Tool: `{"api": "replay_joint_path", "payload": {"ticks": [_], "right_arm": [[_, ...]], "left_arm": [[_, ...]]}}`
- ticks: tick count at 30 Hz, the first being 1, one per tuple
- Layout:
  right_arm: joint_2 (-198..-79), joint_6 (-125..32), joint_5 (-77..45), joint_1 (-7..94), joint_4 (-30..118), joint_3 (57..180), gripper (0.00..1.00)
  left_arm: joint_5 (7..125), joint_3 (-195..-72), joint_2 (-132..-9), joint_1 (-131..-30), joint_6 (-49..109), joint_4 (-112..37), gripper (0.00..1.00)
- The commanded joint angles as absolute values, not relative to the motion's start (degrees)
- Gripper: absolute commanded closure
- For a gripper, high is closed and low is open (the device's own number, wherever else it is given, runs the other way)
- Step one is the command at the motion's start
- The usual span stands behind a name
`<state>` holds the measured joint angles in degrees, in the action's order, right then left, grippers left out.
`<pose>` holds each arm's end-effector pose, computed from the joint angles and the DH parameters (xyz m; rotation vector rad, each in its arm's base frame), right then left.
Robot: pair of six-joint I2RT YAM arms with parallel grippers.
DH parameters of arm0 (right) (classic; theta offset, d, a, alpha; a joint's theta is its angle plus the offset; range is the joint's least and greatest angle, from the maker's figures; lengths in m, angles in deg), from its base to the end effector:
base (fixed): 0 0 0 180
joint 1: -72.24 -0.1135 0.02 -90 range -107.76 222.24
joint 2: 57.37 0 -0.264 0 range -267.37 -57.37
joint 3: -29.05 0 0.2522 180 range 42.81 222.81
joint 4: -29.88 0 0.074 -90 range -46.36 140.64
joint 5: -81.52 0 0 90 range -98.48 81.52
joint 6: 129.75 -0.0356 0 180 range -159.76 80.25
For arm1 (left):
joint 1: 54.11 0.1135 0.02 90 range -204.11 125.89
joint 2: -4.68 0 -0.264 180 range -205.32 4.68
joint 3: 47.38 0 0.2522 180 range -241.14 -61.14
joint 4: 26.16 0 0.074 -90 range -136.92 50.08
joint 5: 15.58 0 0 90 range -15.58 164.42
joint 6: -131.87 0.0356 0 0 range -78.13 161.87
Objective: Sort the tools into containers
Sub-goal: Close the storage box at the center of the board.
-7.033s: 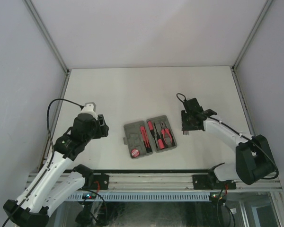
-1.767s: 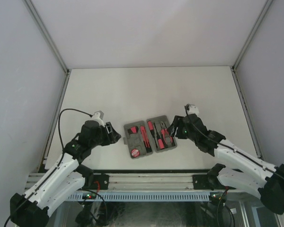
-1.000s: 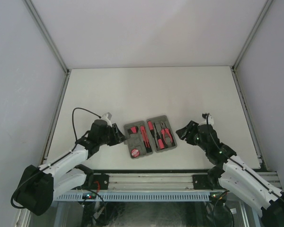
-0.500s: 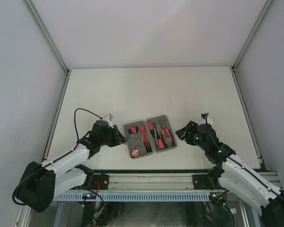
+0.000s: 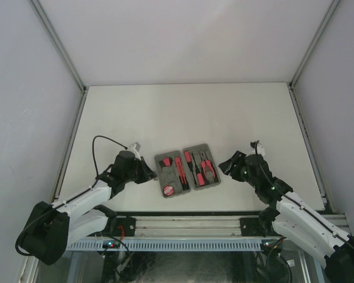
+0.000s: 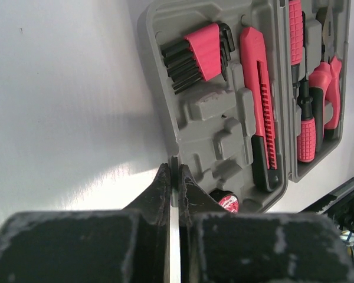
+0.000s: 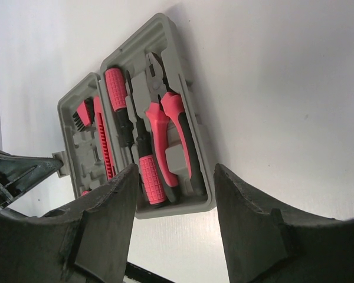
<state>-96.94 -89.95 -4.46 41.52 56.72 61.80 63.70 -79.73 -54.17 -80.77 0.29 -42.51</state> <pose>0.1372 0.0786 0.1910 0.4225 2.2111 0.7220 0.1660 -0.0907 0.1528 -0.2182 2.4370 -0.7883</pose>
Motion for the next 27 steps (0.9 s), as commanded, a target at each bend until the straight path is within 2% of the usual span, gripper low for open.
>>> {"api": "replay_joint_path", "payload": {"ticks": [1,6,14,22,27], "right_arm": [[-97.8,-89.3,-3.9,42.0,56.6,62.7,0.46],[-99.5,-87.6,-4.1,42.4,59.0,63.6,0.39],[-101.2,-83.7,-9.0,44.8,56.3,63.2,0.33],[-109.0,-77.9,-22.2,53.5,50.5,63.7,0.33],[-114.1,-76.4,-25.8,56.8,46.8,64.0,0.33]], "left_arm": [[63.2,-77.5,-53.7,-81.2,0.6,-39.6,0.99],[62.9,-76.2,-54.9,-81.4,0.7,-36.0,1.00],[61.4,-77.0,-60.4,-82.8,-0.2,-29.4,1.00],[60.8,-76.9,-64.3,-83.8,-0.4,-26.7,1.00],[62.6,-75.7,-64.9,-83.8,1.3,-27.6,1.00]]}}
